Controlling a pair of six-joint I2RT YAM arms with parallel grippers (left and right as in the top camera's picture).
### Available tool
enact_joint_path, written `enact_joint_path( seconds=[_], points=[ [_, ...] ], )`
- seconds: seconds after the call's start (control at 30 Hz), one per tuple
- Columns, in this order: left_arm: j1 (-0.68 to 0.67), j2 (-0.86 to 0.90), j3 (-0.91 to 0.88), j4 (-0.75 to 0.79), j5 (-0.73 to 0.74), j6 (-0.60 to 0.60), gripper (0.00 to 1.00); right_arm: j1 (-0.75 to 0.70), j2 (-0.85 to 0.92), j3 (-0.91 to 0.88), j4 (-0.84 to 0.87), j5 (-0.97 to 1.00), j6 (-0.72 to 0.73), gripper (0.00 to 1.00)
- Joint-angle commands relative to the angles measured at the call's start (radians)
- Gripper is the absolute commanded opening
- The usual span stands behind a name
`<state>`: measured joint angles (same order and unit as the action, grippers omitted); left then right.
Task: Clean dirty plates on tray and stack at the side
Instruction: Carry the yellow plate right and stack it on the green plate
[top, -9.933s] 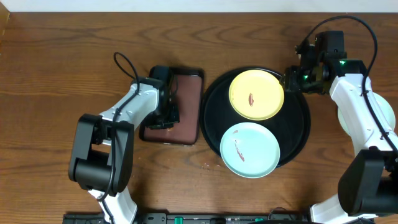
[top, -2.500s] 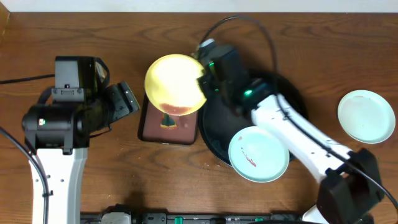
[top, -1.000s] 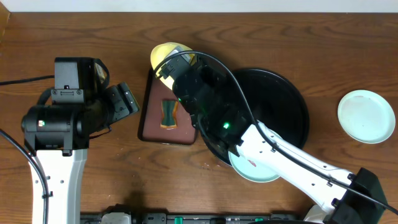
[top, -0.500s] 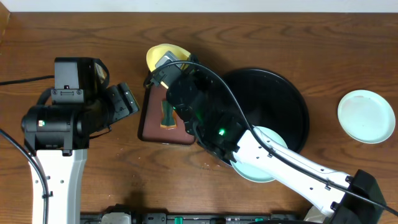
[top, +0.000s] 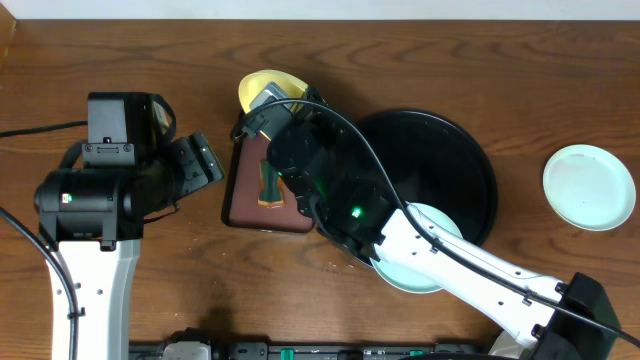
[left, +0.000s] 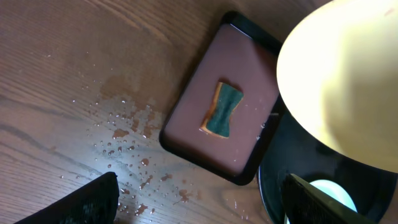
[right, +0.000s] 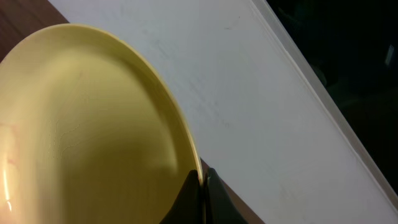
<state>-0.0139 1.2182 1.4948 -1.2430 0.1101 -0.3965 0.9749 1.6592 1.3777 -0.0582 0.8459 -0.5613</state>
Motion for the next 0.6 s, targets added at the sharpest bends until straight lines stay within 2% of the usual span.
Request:
enact_joint_path(
  seconds=[0.0,0.13,0.3,0.37,0.4,0.47,0.57],
  points=[
    [0.004,-0.002,0.021,-0.003,0.010,-0.005,0.84,0.008,-0.029,0.002,0.006,0.018,0.006,0.01],
    [0.004,-0.002,0.021,-0.003,0.010,-0.005,0.84,-0.031,-0.023,0.002,-0.083,-0.092,0.150,0.01],
    [0.004,-0.002,0.021,-0.003,0.010,-0.005,0.84,-0.133,-0.025,0.005,-0.228,-0.182,0.430,0.01],
    [0.004,-0.002,0.021,-0.003,0.010,-0.005,0.84,-0.184,-0.035,0.013,-0.292,-0.303,0.549,0.01],
    [0.005,-0.002,0.021,-0.003,0.010,-0.005,0.84,-0.257,-0.053,0.025,-0.348,-0.474,0.680,0.01],
    [0.004,-0.002,0.021,-0.003,0.010,-0.005,0.84,-0.330,-0.069,0.029,-0.373,-0.621,0.780,0.01],
    [0.005,-0.002,0.021,-0.003,0.010,-0.005,0.84,-0.513,-0.089,0.029,-0.392,-0.915,0.959,0.01]
  ],
)
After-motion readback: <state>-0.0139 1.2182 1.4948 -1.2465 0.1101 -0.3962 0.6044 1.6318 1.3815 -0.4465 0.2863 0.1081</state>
